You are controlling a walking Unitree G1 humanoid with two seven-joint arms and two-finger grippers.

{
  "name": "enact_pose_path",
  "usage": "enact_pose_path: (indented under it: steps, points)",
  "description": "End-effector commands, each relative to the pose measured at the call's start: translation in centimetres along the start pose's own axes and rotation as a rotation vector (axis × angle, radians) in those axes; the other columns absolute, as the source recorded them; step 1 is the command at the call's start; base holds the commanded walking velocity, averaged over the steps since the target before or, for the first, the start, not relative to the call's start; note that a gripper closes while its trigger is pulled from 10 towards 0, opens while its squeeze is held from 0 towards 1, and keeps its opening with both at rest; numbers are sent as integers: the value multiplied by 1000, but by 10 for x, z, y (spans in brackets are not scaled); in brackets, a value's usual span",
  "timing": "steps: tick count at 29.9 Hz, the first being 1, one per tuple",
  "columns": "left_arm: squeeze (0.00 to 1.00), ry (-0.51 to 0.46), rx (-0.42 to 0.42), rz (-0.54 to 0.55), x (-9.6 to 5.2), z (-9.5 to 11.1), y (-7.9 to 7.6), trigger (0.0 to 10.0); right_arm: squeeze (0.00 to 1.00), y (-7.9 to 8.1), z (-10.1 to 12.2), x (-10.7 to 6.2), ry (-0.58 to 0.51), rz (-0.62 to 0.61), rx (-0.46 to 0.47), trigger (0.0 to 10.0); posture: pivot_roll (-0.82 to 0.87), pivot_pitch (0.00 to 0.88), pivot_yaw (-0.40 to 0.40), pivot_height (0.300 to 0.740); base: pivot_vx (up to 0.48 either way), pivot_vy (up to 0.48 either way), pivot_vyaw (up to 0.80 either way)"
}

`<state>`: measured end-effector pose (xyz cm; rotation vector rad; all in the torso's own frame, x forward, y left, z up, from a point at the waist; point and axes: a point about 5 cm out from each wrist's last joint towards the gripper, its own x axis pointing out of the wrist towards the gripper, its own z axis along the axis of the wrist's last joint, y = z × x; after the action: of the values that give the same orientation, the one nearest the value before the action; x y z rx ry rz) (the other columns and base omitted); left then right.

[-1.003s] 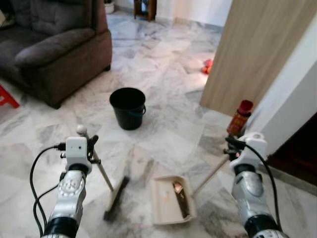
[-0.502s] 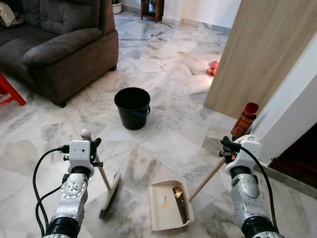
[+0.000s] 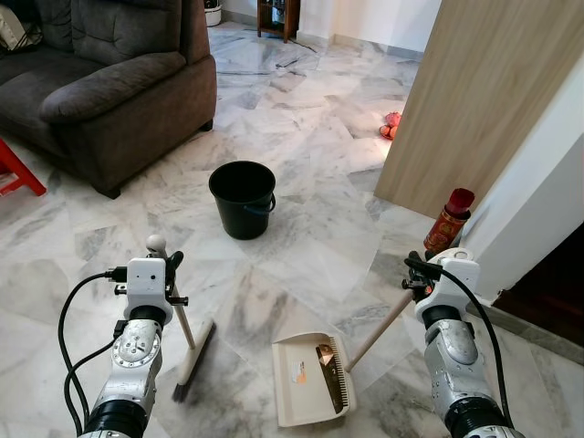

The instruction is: Sweep floor

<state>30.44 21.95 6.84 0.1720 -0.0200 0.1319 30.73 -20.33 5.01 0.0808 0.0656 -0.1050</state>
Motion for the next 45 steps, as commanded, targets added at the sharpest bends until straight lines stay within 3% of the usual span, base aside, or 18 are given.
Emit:
enact_pose_path:
  steps: [1,8,10,13,22,27,45]
  points:
    - [0,-62,13,4,5,12,1,10000,0,0,3,2,-9,-3,3,10000,-17,0,-64,740,0,0,0]
    - [0,-102,-23,-14,8,20,-5,10000,0,0,3,2,-6,-6,11,10000,-19,0,-64,740,0,0,0]
    - [0,-96,-105,-42,11,23,-10,10000,0,0,3,3,-5,-8,13,10000,-19,0,-64,740,0,0,0]
    - [0,-95,-145,-40,14,27,-10,10000,0,0,3,3,-5,-10,15,10000,-16,0,-64,740,0,0,0]
    - [0,-167,-102,-126,14,39,-20,10000,0,1,3,3,-5,-8,20,10000,-15,0,-63,740,0,0,0]
    - [0,-154,-88,-138,14,37,-23,10000,0,1,4,3,-8,-7,22,10000,-15,0,-63,740,0,0,0]
    - [0,-50,-43,-35,4,15,0,10000,0,6,4,3,-14,38,-15,10000,-10,0,-59,740,0,0,36]
